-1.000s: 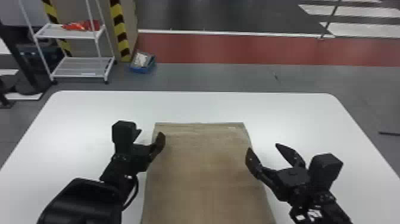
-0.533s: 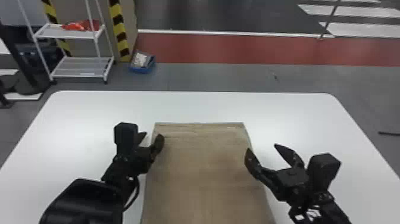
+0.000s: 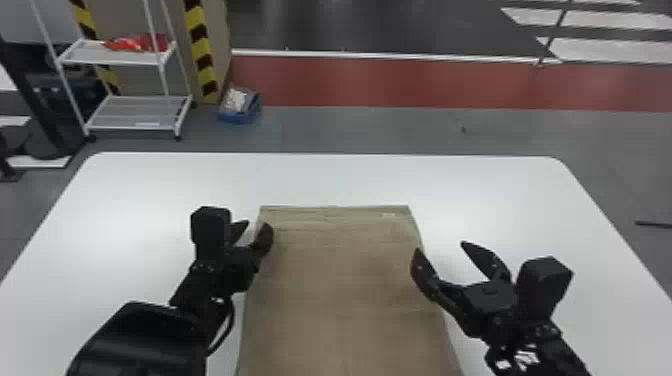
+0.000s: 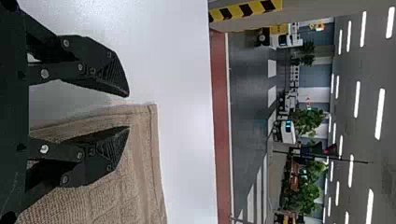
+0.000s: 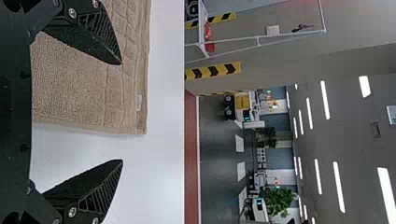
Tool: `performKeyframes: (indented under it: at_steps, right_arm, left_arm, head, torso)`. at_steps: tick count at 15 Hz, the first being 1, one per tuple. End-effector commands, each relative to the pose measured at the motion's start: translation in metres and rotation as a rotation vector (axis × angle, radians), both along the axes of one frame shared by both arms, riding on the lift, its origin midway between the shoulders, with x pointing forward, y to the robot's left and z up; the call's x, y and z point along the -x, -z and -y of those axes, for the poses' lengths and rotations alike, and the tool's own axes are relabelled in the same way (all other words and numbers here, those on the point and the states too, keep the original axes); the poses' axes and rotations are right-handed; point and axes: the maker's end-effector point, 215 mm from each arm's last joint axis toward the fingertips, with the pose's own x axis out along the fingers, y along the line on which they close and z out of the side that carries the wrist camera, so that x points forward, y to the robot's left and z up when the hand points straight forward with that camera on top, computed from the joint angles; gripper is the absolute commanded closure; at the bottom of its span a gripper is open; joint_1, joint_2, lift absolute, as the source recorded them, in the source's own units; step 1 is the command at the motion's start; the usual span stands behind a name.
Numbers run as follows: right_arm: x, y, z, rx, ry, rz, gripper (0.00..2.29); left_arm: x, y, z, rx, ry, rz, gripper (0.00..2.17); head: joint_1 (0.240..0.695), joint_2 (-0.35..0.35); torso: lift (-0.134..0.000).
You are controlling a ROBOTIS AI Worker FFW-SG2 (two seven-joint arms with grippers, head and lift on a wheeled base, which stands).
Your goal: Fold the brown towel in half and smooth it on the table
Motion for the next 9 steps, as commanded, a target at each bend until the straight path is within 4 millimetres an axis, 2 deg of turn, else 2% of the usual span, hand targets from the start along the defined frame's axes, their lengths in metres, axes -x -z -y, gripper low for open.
performKeyframes:
  at_steps: [1, 6, 9]
  right_arm:
    - [0.0, -0.001, 0.0, 0.001, 0.0, 0.001, 0.14]
    - [0.001, 0.0, -0.001, 0.0, -0.003, -0.001, 0.14]
    - [0.001, -0.001, -0.001, -0.002, -0.003, 0.0, 0.14]
  left_arm:
    - [0.0, -0.002, 0.0, 0.002, 0.0, 0.004, 0.68]
    - [0.004, 0.001, 0.011, 0.002, 0.025, -0.007, 0.7]
    - [0.004, 0.003, 0.01, 0.0, 0.022, -0.014, 0.7]
  head:
    - [0.695, -0.064]
    - [0.695, -0.07]
    - [0.695, -0.075]
  torso:
    - [-0.121]
    - [-0.121]
    - [-0.121]
